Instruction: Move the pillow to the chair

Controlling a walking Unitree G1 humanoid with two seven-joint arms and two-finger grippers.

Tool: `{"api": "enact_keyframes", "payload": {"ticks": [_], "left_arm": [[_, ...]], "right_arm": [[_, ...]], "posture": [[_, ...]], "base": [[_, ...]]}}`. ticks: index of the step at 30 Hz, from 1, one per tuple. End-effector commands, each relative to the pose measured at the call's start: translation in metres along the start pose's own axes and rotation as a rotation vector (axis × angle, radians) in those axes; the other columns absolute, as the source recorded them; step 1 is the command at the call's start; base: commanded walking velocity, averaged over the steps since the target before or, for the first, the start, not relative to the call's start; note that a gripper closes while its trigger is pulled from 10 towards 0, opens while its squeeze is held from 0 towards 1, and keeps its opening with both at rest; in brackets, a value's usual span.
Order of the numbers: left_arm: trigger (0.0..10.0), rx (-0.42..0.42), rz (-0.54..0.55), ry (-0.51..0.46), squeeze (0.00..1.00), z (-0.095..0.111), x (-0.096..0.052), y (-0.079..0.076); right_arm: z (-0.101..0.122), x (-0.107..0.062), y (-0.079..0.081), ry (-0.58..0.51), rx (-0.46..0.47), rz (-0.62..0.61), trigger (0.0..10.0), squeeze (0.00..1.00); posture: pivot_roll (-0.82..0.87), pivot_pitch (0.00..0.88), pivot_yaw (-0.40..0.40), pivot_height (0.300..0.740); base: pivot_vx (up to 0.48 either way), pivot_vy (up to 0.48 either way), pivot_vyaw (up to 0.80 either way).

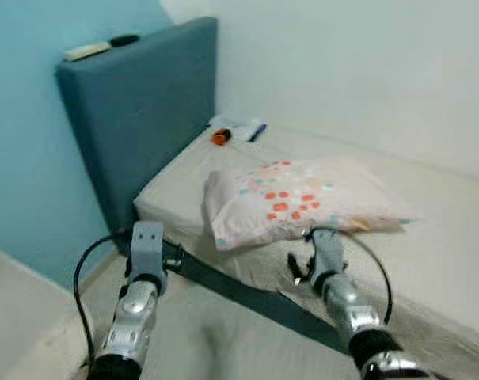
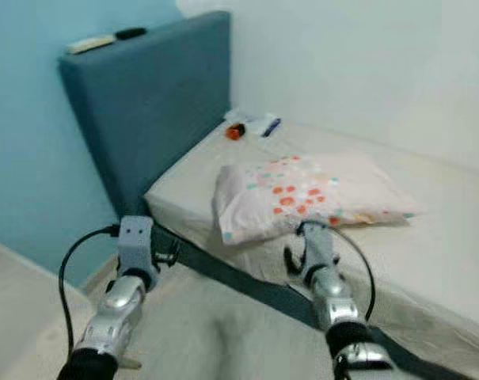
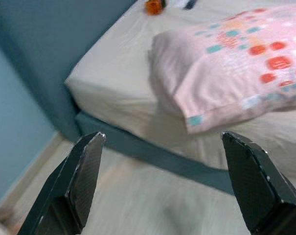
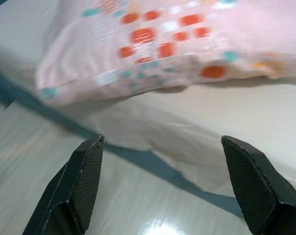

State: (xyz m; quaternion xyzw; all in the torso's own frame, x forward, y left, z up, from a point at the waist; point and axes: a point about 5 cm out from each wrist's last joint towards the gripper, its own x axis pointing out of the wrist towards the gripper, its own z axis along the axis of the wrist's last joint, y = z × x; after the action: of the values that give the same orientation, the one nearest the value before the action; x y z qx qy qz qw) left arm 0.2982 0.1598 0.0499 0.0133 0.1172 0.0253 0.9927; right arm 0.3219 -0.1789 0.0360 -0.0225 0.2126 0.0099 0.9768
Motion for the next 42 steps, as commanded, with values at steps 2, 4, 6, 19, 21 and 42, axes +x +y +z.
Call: {"api": "enact_keyframes", "payload": {"ticks": [2,4,6,19,21,42], "left_arm": [[10.0,-0.011,0.004,0.015,0.0,-0.002,0.0,0.003],[10.0,0.007,-0.01,0.009,0.0,-0.001,0.001,0.002],[10.0,-0.002,-0.025,0.014,0.0,0.001,0.004,0.0],[10.0,0.017,-0.04,-0.002,0.0,0.004,0.006,-0.009],[10.0,0.011,-0.041,0.002,0.0,0.002,0.005,-0.011],[10.0,0.026,0.028,0.049,0.0,-0.012,-0.006,-0.005]], "right_arm": [[-0.007,-0.001,0.004,0.028,0.013,0.008,10.0,0.0],[-0.005,0.0,0.004,0.026,0.009,0.009,10.0,0.0],[0.002,0.003,0.007,0.007,0.051,0.015,10.0,0.0],[0.009,0.005,0.012,-0.004,0.034,0.036,10.0,0.0],[0.011,0.005,0.009,-0.02,0.046,0.034,10.0,0.0],[0.009,0.003,0.013,-0.026,-0.03,0.046,10.0,0.0]], "posture": [[0.02,0.0,-0.048,0.729],[0.02,0.0,-0.046,0.729],[0.02,0.0,-0.048,0.729],[0.02,0.0,-0.056,0.729],[0.03,0.0,-0.056,0.729],[0.02,0.0,-0.054,0.729]], "base": [[0.0,0.0,-0.8],[0.0,0.0,-0.8],[0.0,0.0,0.0],[0.0,0.0,0.0],[0.0,0.0,0.0],[0.0,0.0,0.0]]}}
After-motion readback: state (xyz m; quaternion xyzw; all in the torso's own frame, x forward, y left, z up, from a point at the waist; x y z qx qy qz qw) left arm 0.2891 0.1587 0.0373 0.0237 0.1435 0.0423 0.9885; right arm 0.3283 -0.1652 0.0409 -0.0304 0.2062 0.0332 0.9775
